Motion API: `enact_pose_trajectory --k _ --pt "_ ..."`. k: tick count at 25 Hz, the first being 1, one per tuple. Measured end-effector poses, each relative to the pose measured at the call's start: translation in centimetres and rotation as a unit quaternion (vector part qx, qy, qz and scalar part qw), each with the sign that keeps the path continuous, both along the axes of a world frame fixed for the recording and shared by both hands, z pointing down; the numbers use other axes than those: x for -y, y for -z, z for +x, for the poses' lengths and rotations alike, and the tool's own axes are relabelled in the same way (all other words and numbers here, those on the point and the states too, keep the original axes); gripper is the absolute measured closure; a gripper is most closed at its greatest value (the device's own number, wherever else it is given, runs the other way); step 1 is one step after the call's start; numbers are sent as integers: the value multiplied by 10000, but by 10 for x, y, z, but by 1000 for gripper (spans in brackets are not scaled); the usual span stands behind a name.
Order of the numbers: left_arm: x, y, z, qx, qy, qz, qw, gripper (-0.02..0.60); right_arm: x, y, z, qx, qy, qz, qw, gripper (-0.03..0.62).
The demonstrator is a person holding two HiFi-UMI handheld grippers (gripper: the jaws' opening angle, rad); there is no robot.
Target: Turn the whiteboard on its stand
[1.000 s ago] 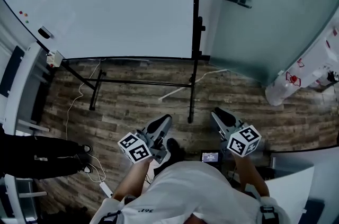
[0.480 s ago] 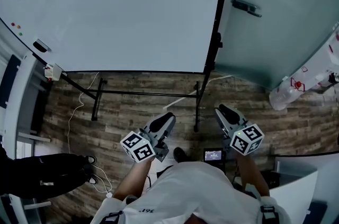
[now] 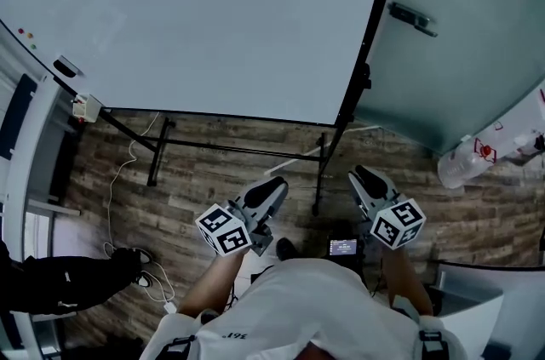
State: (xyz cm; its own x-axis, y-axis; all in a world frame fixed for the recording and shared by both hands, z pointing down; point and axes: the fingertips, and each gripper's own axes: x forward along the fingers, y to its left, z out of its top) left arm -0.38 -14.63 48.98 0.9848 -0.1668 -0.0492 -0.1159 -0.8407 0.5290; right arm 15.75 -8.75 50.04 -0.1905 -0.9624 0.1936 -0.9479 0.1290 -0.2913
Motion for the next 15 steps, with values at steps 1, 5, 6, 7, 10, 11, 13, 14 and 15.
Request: enact_pose_trajectory --k 1,5,6,7,10,11,13,14,15 --pt "1 -1 4 -8 -3 35 10000 532 4 0 4 2 59 5 10000 483" --pt "10 2 28 -16 186 62 9998 532 25 0 25 -45 370 -38 9993 473" --pt "11 4 36 -36 267 70 9996 532 28 1 33 -71 454 -49 9989 468" --pt "12 7 43 -56 354 80 9993 532 32 3 41 -105 538 -49 9985 465" --pt "15 11 64 -72 574 128 9982 532 44 9 63 -268 781 -7 9966 456" --pt "17 12 71 -63 641 135 9978 532 48 11 70 -317 844 3 9959 453" --pt "19 14 81 -57 733 185 9971 532 54 13 82 -354 940 24 9949 447" --pt "21 15 86 -59 772 222 9968 532 58 15 87 -360 983 36 9945 447" --pt "22 17 90 -64 817 253 9963 532 62 16 91 -366 1031 46 9940 447"
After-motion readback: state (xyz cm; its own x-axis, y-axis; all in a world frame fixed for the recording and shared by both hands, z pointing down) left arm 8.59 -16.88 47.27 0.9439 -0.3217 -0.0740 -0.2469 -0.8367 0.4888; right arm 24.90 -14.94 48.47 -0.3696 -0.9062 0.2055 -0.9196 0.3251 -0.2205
